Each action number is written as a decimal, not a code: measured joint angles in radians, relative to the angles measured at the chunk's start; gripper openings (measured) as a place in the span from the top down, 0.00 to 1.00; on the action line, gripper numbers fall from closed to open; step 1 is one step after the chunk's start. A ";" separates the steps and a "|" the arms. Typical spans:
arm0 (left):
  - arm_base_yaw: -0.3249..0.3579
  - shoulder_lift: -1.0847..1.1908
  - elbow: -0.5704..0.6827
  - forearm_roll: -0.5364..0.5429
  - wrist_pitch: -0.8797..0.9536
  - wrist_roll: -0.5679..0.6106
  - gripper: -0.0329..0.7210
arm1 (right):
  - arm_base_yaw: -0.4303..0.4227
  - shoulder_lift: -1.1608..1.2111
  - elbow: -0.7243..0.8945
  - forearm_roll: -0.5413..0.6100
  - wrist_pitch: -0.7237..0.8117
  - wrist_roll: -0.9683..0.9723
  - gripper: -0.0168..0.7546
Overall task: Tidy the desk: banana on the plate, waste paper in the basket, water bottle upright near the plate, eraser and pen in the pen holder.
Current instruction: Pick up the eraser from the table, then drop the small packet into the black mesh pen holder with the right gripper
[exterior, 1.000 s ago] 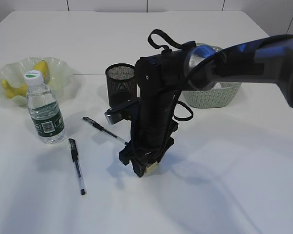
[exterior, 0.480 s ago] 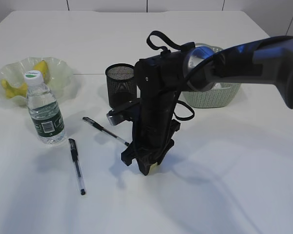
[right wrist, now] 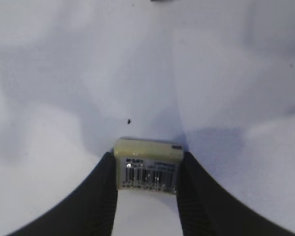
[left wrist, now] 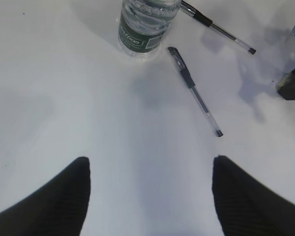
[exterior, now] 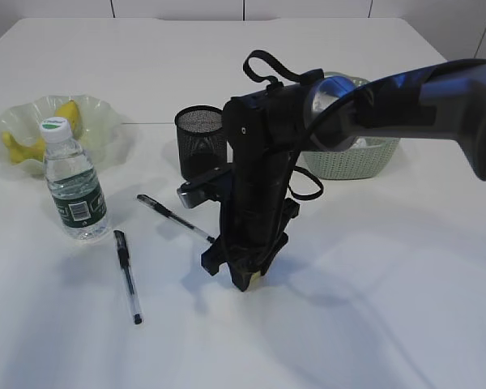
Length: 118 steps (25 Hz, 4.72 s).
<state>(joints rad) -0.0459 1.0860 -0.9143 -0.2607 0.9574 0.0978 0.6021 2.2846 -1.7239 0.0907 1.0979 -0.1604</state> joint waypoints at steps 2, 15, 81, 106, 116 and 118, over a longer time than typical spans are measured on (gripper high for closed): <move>0.000 0.000 0.000 0.000 0.000 0.000 0.22 | 0.000 0.000 0.000 0.000 0.006 0.001 0.63; 0.000 0.000 0.000 0.000 0.000 0.000 0.23 | 0.000 0.000 -0.120 0.000 0.096 0.031 0.63; 0.000 0.000 0.000 -0.002 0.000 0.000 0.24 | -0.079 0.007 -0.420 -0.291 -0.377 0.175 0.64; 0.000 0.000 0.000 -0.002 -0.015 0.000 0.24 | -0.089 0.034 -0.420 -0.143 -0.609 0.176 0.64; 0.000 0.000 0.000 -0.002 -0.015 0.000 0.25 | -0.089 0.063 -0.420 -0.083 -0.665 0.171 0.64; 0.000 0.000 0.000 -0.002 -0.015 0.000 0.25 | -0.089 0.072 -0.420 -0.081 -0.665 0.160 0.64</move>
<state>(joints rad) -0.0459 1.0860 -0.9143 -0.2630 0.9429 0.0978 0.5135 2.3567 -2.1434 0.0094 0.4327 0.0000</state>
